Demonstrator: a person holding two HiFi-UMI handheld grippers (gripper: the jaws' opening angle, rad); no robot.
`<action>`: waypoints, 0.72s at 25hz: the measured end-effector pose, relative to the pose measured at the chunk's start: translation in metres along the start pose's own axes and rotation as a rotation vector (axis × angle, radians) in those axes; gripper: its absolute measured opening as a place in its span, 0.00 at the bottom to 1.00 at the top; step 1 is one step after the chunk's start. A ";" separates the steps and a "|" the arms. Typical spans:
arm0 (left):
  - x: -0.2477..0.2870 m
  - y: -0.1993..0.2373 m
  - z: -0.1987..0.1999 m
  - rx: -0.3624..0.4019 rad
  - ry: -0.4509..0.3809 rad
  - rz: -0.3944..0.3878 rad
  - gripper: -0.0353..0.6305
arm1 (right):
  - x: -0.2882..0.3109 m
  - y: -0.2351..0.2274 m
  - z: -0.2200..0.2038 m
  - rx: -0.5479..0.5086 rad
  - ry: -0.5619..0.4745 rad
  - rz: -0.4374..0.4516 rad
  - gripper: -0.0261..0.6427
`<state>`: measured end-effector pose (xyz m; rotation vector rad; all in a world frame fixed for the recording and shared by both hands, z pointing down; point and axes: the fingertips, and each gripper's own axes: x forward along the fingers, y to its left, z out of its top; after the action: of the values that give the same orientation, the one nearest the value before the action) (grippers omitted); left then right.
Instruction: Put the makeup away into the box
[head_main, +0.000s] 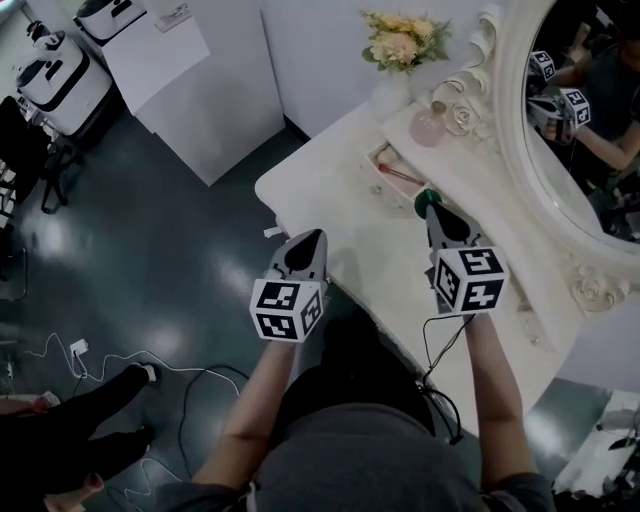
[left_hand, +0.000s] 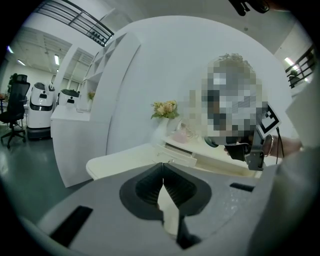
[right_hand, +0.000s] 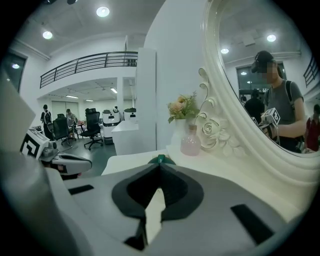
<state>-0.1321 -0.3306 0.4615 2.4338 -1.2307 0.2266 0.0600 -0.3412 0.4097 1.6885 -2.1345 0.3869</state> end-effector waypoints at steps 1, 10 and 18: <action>0.001 0.001 0.001 0.005 0.001 -0.001 0.06 | 0.004 -0.001 0.002 -0.004 0.001 0.001 0.05; 0.013 0.012 0.010 0.029 0.006 0.016 0.06 | 0.041 -0.005 -0.002 -0.018 0.035 0.018 0.05; 0.022 0.021 0.010 0.032 0.016 0.043 0.06 | 0.071 -0.013 -0.007 -0.033 0.057 0.027 0.05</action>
<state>-0.1359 -0.3623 0.4650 2.4294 -1.2826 0.2791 0.0599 -0.4029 0.4483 1.6128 -2.1132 0.4006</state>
